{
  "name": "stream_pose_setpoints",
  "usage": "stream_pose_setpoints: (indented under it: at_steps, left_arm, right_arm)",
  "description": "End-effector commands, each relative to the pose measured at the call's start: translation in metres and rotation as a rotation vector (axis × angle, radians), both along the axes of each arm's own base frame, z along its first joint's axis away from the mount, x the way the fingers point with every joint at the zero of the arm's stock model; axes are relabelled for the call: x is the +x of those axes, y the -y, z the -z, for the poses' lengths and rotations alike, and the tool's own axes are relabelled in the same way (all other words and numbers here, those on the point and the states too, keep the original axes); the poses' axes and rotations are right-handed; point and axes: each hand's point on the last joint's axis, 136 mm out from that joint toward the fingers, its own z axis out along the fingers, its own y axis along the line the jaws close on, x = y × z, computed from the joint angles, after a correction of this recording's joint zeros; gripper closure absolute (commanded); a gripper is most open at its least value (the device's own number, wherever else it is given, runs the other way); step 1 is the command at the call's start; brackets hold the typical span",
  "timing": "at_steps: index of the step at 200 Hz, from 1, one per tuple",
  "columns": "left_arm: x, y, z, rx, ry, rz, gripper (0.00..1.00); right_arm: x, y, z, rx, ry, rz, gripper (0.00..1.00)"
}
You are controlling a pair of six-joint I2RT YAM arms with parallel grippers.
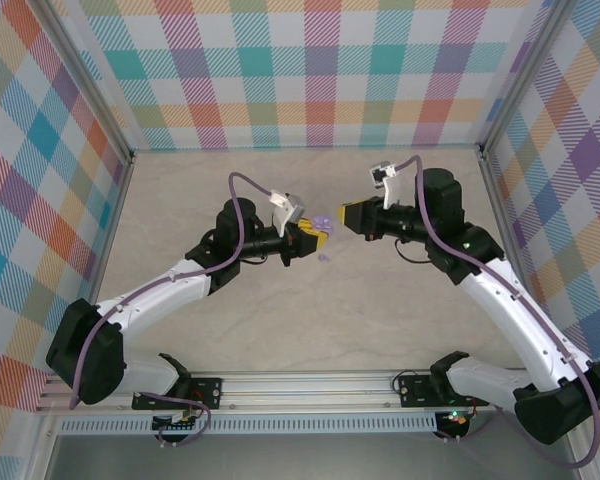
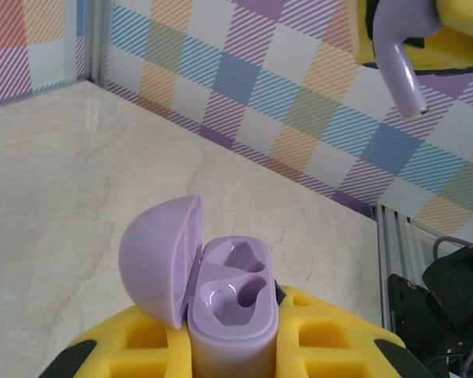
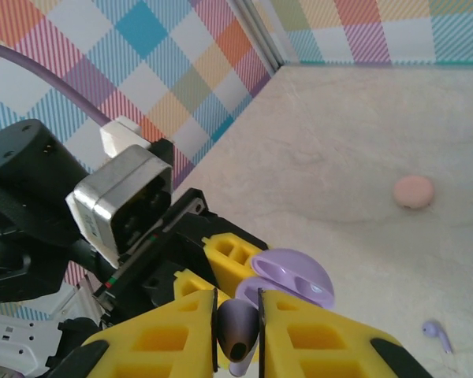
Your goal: Insert the wireless bluetooth earbuds into the charging case
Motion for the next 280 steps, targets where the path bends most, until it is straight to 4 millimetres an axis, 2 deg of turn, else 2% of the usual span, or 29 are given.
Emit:
stream_pose_setpoints:
  at_steps: [1,65,174,280]
  left_arm:
    - [-0.015,0.011,-0.014,-0.05,0.081,0.091,0.93]
    - [-0.021,0.018,-0.028,-0.098,0.155,0.12,0.93]
    - [-0.032,0.017,-0.046,-0.149,0.197,0.149,0.93]
    - [-0.027,0.018,-0.059,-0.186,0.142,0.127,0.92]
  right_arm:
    - [0.0,-0.004,-0.014,0.02,0.083,0.009,0.8]
    - [-0.009,-0.02,-0.017,0.006,0.17,-0.031,0.8]
    - [-0.009,-0.021,-0.009,-0.029,0.21,-0.026,0.81]
    - [-0.009,-0.019,0.0,-0.055,0.209,-0.021,0.8]
